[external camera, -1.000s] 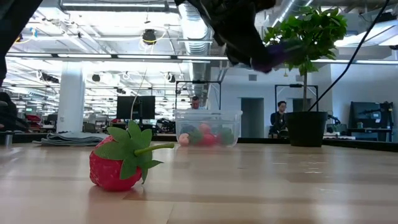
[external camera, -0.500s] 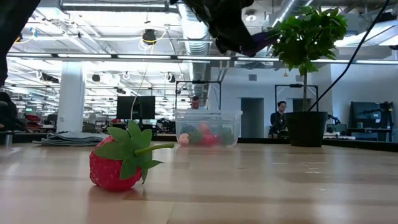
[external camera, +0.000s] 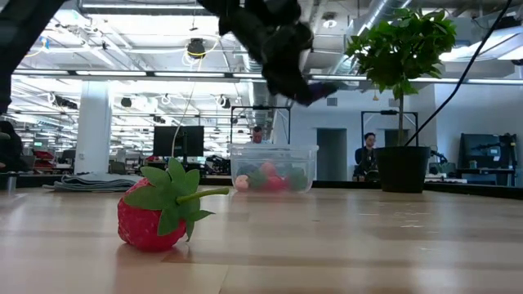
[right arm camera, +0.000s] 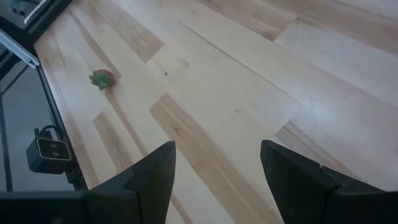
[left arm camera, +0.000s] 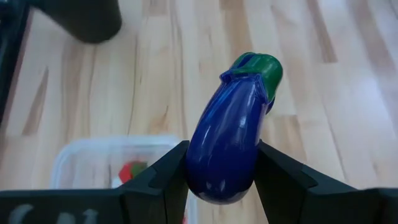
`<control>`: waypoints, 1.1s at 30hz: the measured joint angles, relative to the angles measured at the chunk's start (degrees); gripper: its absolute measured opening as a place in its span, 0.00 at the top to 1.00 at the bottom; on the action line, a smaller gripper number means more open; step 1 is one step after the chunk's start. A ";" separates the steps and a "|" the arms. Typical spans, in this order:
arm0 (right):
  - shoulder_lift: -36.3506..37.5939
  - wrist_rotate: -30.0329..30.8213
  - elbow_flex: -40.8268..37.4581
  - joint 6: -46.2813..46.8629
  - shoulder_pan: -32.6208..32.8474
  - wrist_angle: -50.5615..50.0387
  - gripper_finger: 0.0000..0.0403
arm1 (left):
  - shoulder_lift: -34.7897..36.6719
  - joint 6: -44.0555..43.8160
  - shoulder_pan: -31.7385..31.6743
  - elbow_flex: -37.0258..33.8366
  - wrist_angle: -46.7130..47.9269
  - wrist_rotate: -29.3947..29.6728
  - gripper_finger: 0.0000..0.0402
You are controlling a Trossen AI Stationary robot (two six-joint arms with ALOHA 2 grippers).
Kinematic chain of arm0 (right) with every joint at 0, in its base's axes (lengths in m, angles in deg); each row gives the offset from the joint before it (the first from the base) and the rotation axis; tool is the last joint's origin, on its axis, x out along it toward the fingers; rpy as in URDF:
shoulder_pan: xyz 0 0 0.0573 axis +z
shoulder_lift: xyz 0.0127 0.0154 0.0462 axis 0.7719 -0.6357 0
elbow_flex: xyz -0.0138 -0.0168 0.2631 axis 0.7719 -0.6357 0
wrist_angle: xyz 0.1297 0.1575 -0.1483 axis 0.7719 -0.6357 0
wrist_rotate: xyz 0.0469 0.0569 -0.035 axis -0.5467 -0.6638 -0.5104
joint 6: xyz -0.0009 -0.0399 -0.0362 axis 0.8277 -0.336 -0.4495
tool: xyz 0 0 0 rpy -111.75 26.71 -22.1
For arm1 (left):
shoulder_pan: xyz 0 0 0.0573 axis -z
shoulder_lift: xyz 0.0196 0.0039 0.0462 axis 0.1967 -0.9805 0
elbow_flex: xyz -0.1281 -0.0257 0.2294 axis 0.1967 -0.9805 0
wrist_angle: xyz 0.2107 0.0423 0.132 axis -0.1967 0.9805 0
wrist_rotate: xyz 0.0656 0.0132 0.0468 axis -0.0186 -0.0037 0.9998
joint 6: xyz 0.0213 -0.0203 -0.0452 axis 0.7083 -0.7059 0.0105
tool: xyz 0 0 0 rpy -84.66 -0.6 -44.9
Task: Pick and placing Produce into tupperware
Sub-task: Put the eggplant into the transparent bin
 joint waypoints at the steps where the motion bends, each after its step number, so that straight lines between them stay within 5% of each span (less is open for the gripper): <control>1: 0.00 0.01 0.00 0.03 0.00 -0.02 0.35 | 0.00 0.02 -0.63 -0.64 -0.14 -0.54 0.63; 20: 0.00 -0.04 0.00 1.48 -2.32 -0.04 0.35 | 0.16 -0.04 -9.56 -13.34 -6.07 -3.19 0.63; 33: 0.00 -0.17 0.00 1.46 -3.88 -0.09 0.35 | 0.33 0.68 -12.18 -13.58 -6.21 -3.62 0.63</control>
